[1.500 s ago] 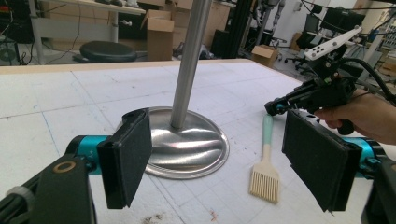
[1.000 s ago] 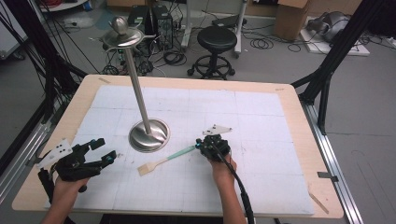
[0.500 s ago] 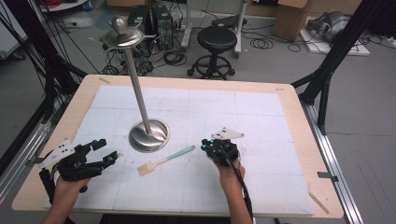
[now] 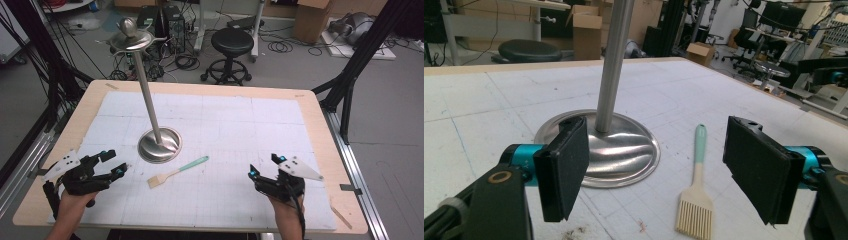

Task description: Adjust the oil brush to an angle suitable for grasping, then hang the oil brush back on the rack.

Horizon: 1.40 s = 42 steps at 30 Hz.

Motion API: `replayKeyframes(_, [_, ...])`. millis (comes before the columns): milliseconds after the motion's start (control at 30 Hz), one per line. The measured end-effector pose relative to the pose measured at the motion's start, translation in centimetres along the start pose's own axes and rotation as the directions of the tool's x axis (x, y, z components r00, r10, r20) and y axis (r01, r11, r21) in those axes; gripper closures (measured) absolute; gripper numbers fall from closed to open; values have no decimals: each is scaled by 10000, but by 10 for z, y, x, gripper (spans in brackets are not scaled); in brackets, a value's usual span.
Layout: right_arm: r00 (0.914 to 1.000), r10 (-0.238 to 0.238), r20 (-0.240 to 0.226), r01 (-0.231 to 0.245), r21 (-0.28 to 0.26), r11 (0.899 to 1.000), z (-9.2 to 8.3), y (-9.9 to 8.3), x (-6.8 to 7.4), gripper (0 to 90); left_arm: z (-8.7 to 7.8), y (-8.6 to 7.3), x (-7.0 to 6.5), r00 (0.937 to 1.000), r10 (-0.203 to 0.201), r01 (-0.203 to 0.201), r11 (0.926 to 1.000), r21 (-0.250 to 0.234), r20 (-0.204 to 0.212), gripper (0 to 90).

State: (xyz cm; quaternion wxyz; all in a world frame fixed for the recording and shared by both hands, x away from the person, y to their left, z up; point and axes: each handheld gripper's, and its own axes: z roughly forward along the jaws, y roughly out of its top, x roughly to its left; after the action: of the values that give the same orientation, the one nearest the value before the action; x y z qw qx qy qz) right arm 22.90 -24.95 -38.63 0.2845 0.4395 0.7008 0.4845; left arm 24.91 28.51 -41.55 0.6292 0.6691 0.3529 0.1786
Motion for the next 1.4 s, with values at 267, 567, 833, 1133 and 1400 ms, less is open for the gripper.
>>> replayKeyframes(267, [9974, 316, 651, -305, -189, 9994, -37, -13, -20, 177, -1, 1, -1, 10000, -70, 71, 9999, -125, 71, 273])
replayKeyframes(567, [9948, 457, 916, -436, -247, 9987, -44, -16, -26, 178, 4, 0, -4, 9999, 105, -105, 9999, 118, 6, 274])
replayKeyframes(833, [9932, 564, 1018, -541, -247, 9982, -46, -18, -25, 178, 6, -1, -5, 9999, 52, -54, 9999, 140, 159, 274])
replayKeyframes(1133, [9956, 448, 828, -447, -25, 9990, -39, -20, -21, 178, 15, 2, -13, 9994, -26, 9, 9987, 501, 354, 248])
replayKeyframes(1400, [9966, 471, 679, -466, -97, 9989, -37, -20, -20, 178, 60, 8, -31, 9921, 300, -552, 9762, 2095, 1218, 324])
